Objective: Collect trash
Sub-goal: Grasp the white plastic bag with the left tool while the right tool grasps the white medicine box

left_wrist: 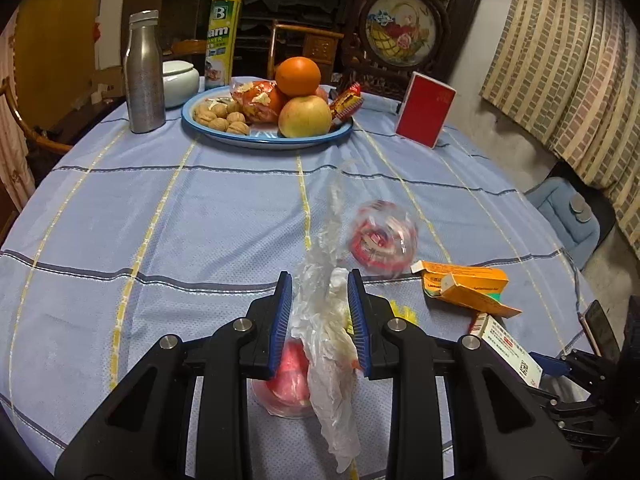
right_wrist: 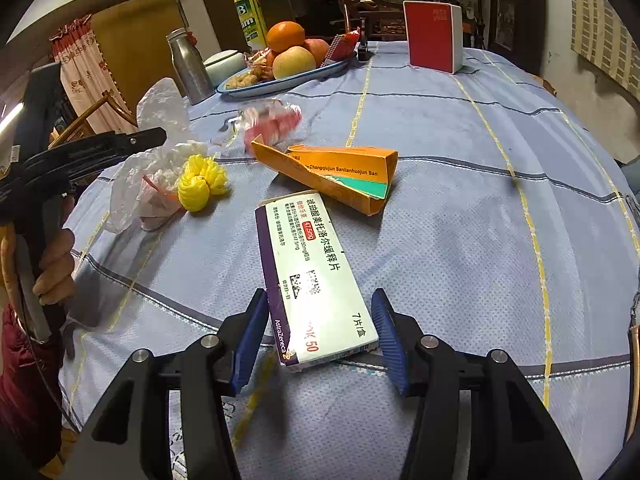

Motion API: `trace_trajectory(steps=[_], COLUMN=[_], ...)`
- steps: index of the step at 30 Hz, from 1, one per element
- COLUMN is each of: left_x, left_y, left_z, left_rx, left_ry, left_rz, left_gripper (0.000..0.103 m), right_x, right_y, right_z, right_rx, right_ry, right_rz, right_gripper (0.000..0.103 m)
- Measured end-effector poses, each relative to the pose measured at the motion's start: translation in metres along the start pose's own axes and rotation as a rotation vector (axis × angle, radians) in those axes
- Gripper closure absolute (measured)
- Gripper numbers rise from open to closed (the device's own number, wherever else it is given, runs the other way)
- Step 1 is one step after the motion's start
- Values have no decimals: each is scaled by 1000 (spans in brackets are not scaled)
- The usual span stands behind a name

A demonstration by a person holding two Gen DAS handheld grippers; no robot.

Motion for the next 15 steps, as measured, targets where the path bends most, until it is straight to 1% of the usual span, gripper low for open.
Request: trace_trajectory(steps=[2,3,4,5,7,11,13,15], left_x=[1,1,1,0,-1,-1,0,0], left_y=[7,11,15,19,30,54,61,63], left_z=[2,3,4,6,7,8,4,2], left_rx=[23,20,10,-4,-36,-105,-110,-92], left_ry=[2,5,11,17,23,50,40,26], left_rz=[-37,-48,-58,-67,-93,-145,-166,-173], left_gripper=[72,72,71,67,63,58,57,56], right_x=[0,0,0,0,0,1,1,2], right_y=[0,0,0,0,0,-2,-4,-5], right_z=[-1,-1,-1,-1,-1,-3,-3,-3], right_rx=[7,6,3,1,-4,-8,-8,-10], right_ry=[-3,-3,-3,-3,-6,-17,-21,-21], right_rz=[-3,-4,-4,-4,-5,7,15,22], right_gripper=[50,50,50,50,50,50,50,50])
Point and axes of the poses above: each gripper's, at about its wrist camera, not at the fingertips, and y roughly the way its jaws point, z to its right, x to its underside, the point moved 1 cm from there along y, roughly the way its jaws point
